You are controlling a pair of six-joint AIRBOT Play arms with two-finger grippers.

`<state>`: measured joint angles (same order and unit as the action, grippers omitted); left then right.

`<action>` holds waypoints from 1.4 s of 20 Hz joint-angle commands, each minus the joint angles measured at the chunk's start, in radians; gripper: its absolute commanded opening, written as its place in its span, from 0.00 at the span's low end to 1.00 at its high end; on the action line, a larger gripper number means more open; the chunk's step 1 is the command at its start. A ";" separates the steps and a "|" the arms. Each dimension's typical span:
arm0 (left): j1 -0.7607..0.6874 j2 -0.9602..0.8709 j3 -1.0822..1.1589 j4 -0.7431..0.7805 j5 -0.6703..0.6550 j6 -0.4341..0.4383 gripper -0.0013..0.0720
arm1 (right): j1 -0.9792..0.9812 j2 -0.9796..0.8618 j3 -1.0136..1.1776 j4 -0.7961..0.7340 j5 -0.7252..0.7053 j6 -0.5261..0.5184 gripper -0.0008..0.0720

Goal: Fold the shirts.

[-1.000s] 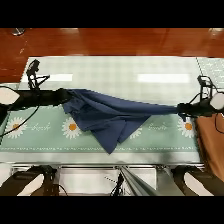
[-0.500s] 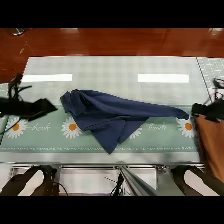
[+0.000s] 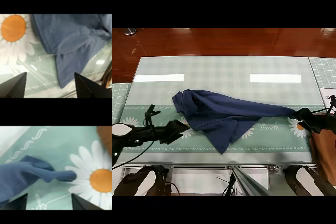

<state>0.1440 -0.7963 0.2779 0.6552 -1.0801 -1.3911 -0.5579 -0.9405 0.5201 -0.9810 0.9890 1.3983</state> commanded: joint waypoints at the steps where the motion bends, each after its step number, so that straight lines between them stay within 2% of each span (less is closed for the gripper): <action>1: -0.163 -0.058 -0.042 -0.175 0.243 0.026 0.98 | -0.010 0.006 -0.019 0.083 0.011 -0.058 0.86; 3: -0.239 -0.100 -0.039 -0.266 0.366 0.053 0.98 | -0.010 0.006 -0.019 0.084 0.022 -0.058 0.86; 5: -0.281 -0.147 -0.026 -0.283 0.421 0.054 0.98 | -0.010 0.006 -0.019 0.083 0.029 -0.058 0.86; 9: -0.330 -0.257 0.029 -0.283 0.422 0.082 0.97 | -0.015 0.006 0.030 0.078 -0.025 -0.053 0.86; 10: -0.338 -0.277 0.047 -0.283 0.422 0.084 0.91 | -0.015 0.006 0.053 0.075 -0.011 -0.052 0.86; 11: -0.341 -0.291 0.068 -0.283 0.419 0.111 0.41 | -0.015 0.006 0.070 0.054 0.002 -0.042 0.86; 12: -0.341 -0.296 0.087 -0.283 0.416 0.140 0.07 | -0.015 0.006 0.080 0.020 0.011 -0.019 0.86; 15: -0.337 -0.295 0.144 -0.282 0.385 0.184 0.05 | -0.015 0.006 0.083 -0.088 0.029 0.035 0.86; 19: -0.338 -0.295 0.174 -0.283 0.364 0.202 0.05 | -0.014 -0.033 0.083 -0.077 0.008 0.033 0.86; 25: -0.338 -0.295 0.174 -0.283 0.362 0.202 0.05 | -0.011 -0.212 0.084 0.205 -0.053 -0.100 0.86; 28: -0.338 -0.295 0.174 -0.283 0.362 0.202 0.05 | -0.005 -0.313 0.114 0.270 -0.078 -0.133 0.86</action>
<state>-0.1932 -1.0908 0.4503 0.3733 -0.7170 -1.1919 -0.5682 -1.1671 0.6136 -0.8089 0.9424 1.3106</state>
